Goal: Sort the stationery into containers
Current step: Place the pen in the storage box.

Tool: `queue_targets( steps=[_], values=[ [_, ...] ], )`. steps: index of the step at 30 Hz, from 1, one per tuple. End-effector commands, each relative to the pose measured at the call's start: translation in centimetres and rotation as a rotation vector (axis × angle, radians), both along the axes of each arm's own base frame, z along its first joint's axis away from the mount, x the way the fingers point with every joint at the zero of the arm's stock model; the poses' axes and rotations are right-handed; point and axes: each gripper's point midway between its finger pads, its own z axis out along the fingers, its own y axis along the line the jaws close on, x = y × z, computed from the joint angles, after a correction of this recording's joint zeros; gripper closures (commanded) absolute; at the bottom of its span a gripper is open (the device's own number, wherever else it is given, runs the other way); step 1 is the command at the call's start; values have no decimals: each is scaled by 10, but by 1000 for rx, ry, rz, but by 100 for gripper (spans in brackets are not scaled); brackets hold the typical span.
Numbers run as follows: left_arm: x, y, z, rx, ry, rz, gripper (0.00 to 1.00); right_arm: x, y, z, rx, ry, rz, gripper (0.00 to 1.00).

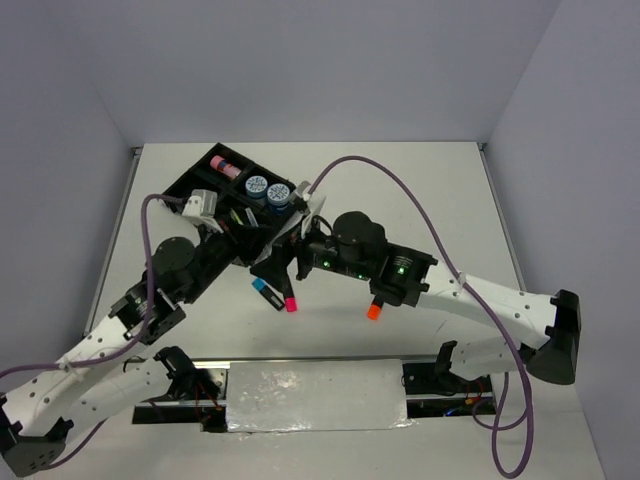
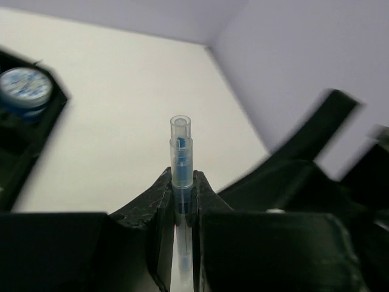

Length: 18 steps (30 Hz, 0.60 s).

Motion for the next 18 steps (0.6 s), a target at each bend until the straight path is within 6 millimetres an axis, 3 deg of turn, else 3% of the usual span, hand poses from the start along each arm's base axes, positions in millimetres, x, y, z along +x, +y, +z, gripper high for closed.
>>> queue_targets(
  steps=[1,2,3,4,7,12,18],
  values=[
    [37,34,-36,112,146,288,100,33,-28,12,92,37,-180,0],
    [44,39,-39,125,161,329,100,37,-36,-4,73,87,-212,0],
    [50,43,-39,132,171,365,100,46,-52,-5,85,94,-256,0],
    [64,50,-49,158,194,415,100,49,-62,-30,52,128,-289,0],
    [100,68,-59,163,214,510,100,54,-103,-56,8,143,-394,0],
    [150,112,-101,164,304,768,100,50,-161,-70,-26,128,-541,0],
    [194,125,-129,188,334,875,93,31,-192,-80,-32,135,-564,0]
  ],
)
